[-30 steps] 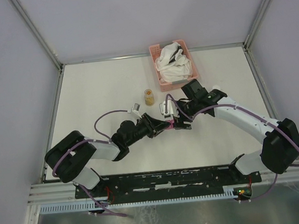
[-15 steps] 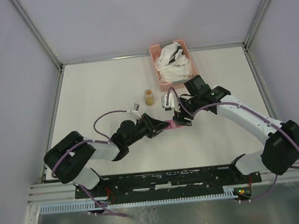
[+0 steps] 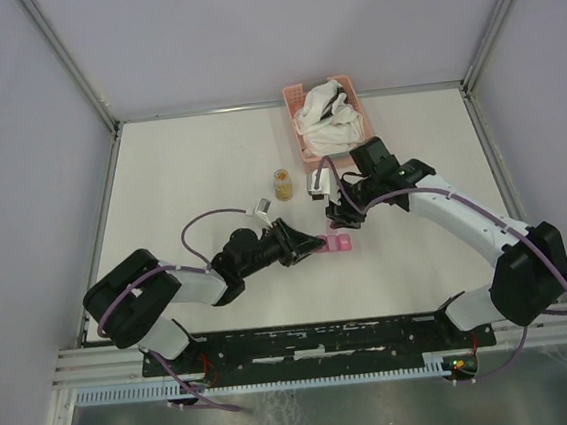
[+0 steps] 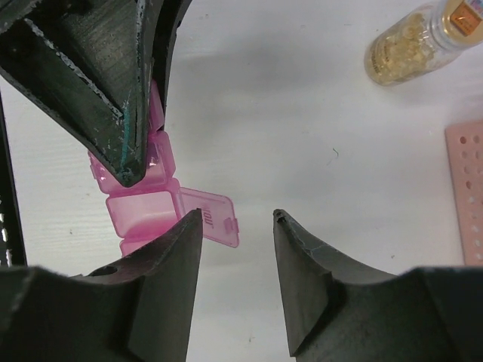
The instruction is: Sort the pills into containers
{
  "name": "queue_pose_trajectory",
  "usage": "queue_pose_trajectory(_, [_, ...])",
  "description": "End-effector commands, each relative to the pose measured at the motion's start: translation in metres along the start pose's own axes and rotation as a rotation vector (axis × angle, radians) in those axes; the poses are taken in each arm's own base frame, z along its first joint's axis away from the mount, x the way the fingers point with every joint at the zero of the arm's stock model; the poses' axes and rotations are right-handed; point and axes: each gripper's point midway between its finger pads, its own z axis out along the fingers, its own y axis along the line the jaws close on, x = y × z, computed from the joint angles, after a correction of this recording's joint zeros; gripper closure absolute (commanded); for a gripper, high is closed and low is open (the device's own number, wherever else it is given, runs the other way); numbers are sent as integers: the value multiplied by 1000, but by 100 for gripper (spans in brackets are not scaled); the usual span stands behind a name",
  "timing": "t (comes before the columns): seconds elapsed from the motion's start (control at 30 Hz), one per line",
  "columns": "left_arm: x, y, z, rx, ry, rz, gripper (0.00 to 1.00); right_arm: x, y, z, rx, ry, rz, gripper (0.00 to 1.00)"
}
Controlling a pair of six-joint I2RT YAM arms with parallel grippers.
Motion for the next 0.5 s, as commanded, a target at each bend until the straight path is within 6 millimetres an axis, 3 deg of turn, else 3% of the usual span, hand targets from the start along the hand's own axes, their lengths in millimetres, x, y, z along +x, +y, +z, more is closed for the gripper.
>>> queue_pose_trajectory(0.0, [-4,-36,0,128,-1,113,97,-13,-7,3,-10,-36,3,51])
queue_pose_trajectory(0.2, [-4,-34,1,110,2,161,97,-7,-5,10,-48,-14,33,59])
queue_pose_trajectory(0.47, [-2,-27,2,89,15,202,97,-6,-8,14,-62,-6,94,56])
